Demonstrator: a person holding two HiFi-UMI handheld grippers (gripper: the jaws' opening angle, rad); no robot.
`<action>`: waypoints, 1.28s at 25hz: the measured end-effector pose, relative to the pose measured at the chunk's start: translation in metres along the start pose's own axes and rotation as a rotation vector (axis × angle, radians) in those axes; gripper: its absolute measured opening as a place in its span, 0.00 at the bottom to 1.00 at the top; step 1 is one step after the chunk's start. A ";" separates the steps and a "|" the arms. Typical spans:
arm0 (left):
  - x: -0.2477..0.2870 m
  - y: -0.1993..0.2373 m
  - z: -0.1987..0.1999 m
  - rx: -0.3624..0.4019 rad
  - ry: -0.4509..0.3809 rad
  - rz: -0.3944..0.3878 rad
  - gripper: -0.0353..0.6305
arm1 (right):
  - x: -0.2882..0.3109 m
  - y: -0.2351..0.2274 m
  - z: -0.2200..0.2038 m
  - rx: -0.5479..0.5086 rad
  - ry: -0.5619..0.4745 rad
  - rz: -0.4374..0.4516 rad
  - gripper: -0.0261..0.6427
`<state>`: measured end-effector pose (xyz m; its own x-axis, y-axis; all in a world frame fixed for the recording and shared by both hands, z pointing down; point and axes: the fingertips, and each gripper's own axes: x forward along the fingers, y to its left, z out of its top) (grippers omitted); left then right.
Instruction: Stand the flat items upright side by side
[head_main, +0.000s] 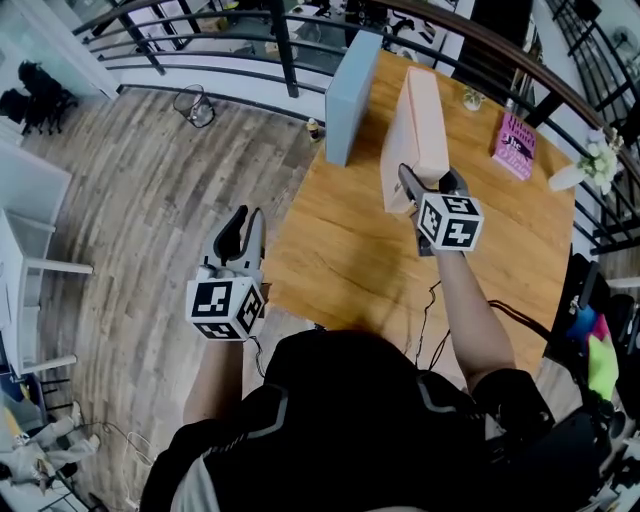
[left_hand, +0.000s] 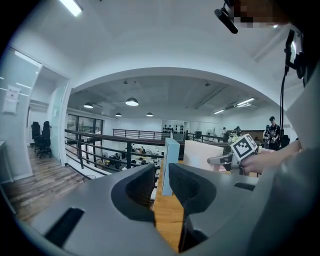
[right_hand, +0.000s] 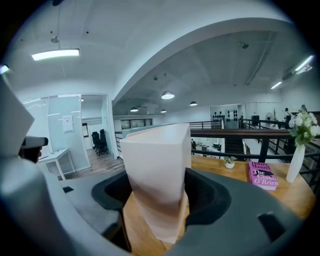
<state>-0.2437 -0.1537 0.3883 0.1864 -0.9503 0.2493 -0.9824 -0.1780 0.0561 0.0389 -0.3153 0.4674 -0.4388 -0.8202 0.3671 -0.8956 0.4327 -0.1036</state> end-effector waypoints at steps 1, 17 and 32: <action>-0.001 0.006 -0.001 -0.006 0.002 0.006 0.21 | 0.007 0.002 0.003 0.009 -0.009 -0.010 0.52; -0.017 0.086 -0.017 -0.035 0.027 0.061 0.21 | 0.106 0.016 0.039 0.100 -0.080 -0.113 0.52; -0.007 0.101 -0.028 -0.042 0.031 0.006 0.21 | 0.101 0.017 0.008 0.242 -0.068 0.004 0.56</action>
<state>-0.3435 -0.1576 0.4188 0.1814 -0.9429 0.2794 -0.9824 -0.1607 0.0953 -0.0209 -0.3942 0.4950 -0.4392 -0.8452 0.3043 -0.8816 0.3405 -0.3267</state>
